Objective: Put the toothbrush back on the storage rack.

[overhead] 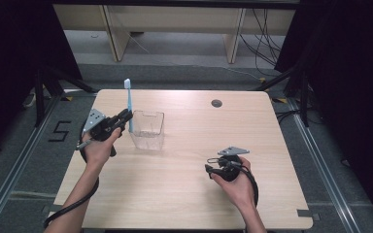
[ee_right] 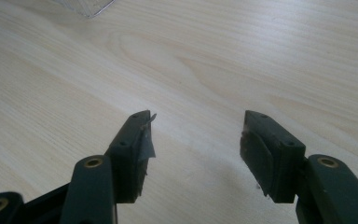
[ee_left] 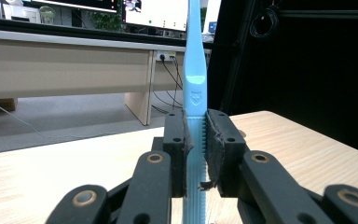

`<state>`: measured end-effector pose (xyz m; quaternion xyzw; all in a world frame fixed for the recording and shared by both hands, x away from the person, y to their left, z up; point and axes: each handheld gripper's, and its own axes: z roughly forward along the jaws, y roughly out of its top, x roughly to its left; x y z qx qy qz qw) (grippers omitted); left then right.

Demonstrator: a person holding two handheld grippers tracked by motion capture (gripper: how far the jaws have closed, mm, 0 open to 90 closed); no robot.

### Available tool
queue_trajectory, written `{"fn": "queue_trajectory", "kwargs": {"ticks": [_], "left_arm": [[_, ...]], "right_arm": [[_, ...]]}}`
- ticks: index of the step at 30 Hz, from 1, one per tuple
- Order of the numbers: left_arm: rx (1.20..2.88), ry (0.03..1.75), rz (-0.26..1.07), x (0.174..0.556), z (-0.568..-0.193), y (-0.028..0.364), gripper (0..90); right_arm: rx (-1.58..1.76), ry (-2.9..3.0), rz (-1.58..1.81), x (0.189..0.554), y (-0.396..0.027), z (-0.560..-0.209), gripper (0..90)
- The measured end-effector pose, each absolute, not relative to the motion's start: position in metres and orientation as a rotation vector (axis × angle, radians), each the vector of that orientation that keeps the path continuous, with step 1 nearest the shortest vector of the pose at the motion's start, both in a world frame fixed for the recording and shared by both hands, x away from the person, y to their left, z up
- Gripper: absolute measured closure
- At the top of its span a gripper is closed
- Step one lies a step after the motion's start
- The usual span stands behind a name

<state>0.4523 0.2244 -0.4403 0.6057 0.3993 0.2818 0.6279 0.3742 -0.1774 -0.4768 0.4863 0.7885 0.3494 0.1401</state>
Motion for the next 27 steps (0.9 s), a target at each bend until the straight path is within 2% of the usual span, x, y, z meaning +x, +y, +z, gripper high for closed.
{"fn": "queue_trajectory", "kwargs": {"ticks": [27], "left_arm": [[1.423,0.932,0.654,0.4432,-0.4492,0.2277,78.3]], "right_arm": [[1.394,2.28,1.003,0.3745,-0.1775,-0.4775,43.5]]}}
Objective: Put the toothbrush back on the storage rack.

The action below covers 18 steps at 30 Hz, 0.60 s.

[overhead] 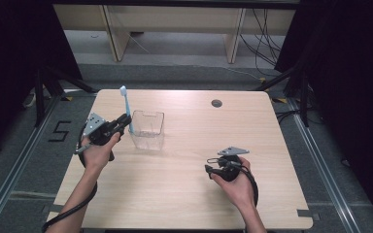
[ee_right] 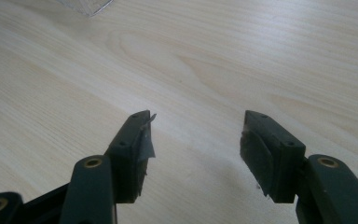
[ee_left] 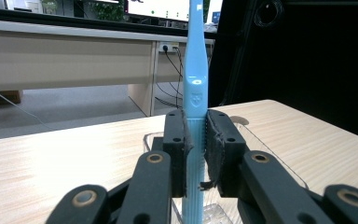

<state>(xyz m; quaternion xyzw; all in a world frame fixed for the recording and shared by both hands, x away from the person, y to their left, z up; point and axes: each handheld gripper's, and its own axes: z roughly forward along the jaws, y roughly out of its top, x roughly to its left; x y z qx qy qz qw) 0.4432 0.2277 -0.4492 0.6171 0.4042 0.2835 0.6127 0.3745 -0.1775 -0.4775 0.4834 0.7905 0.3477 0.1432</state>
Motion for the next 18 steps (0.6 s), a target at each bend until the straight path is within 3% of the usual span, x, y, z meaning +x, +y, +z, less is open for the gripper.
{"fn": "queue_trajectory", "kwargs": {"ticks": [18], "left_arm": [[1.445,0.956,0.65,0.436,-0.461,0.232,78.3]], "right_arm": [[1.401,2.287,1.019,0.375,-0.176,-0.48,43.5]]}}
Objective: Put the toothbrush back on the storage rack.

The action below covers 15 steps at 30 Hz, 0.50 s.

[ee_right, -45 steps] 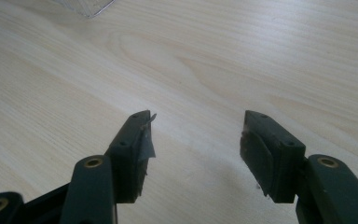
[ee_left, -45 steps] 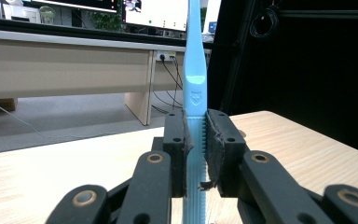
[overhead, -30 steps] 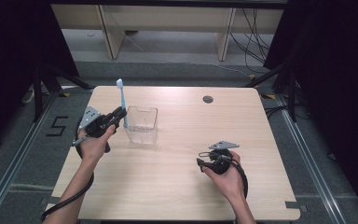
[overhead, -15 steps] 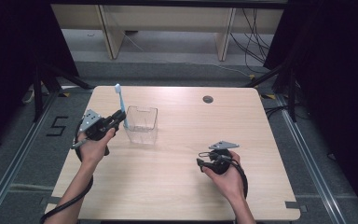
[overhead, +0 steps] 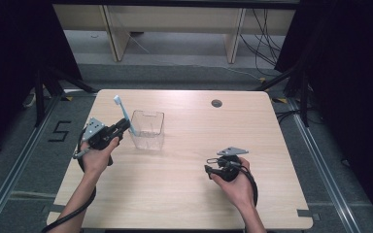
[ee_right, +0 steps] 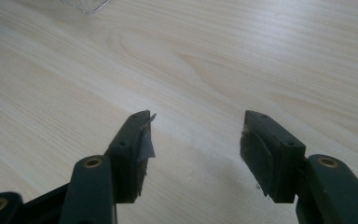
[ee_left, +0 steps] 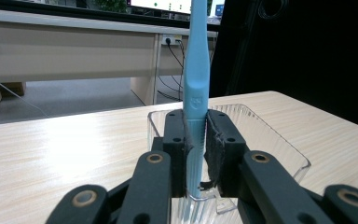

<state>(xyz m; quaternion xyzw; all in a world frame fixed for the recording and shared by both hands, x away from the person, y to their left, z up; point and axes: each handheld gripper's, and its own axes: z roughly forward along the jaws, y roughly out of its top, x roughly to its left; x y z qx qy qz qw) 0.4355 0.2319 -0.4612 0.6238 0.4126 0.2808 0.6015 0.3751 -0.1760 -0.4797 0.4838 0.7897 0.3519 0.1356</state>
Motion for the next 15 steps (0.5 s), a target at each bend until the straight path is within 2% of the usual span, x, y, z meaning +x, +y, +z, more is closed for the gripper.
{"fn": "queue_trajectory", "kwargs": {"ticks": [15], "left_arm": [[1.464,0.969,0.64,0.4321,-0.4696,0.2325,78.3]], "right_arm": [[1.406,2.292,0.998,0.375,-0.1758,-0.4803,43.4]]}}
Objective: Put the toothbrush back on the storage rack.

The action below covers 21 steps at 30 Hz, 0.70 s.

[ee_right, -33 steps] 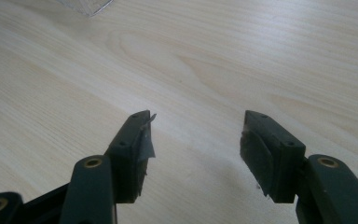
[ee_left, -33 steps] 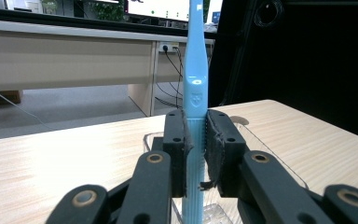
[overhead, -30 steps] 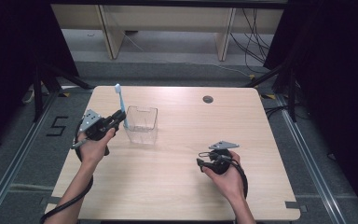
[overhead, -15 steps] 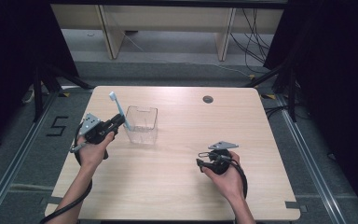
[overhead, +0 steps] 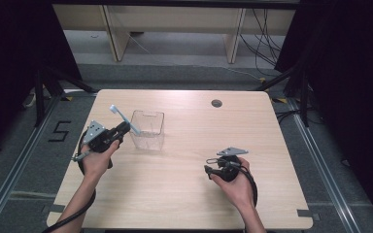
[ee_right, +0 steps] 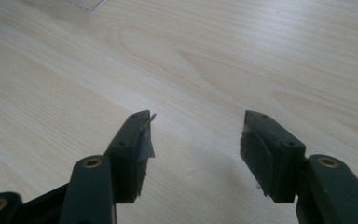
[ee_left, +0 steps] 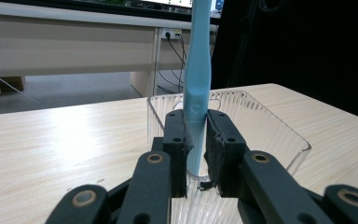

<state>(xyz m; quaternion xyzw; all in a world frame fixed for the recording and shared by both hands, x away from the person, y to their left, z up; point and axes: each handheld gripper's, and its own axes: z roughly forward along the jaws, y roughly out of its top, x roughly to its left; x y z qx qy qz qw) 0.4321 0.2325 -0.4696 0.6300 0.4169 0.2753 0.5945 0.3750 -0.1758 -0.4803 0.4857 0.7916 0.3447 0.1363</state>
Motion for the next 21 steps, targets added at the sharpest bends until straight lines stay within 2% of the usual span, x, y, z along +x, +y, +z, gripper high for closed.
{"fn": "queue_trajectory", "kwargs": {"ticks": [14,21], "left_arm": [[1.494,0.976,0.622,0.4313,-0.4728,0.2314,74.2],[1.526,0.974,0.636,0.426,-0.4745,0.2345,62.2]], "right_arm": [[1.38,2.294,0.992,0.3756,-0.1764,-0.4811,43.3],[1.393,2.297,0.986,0.375,-0.1755,-0.4812,43.3]]}}
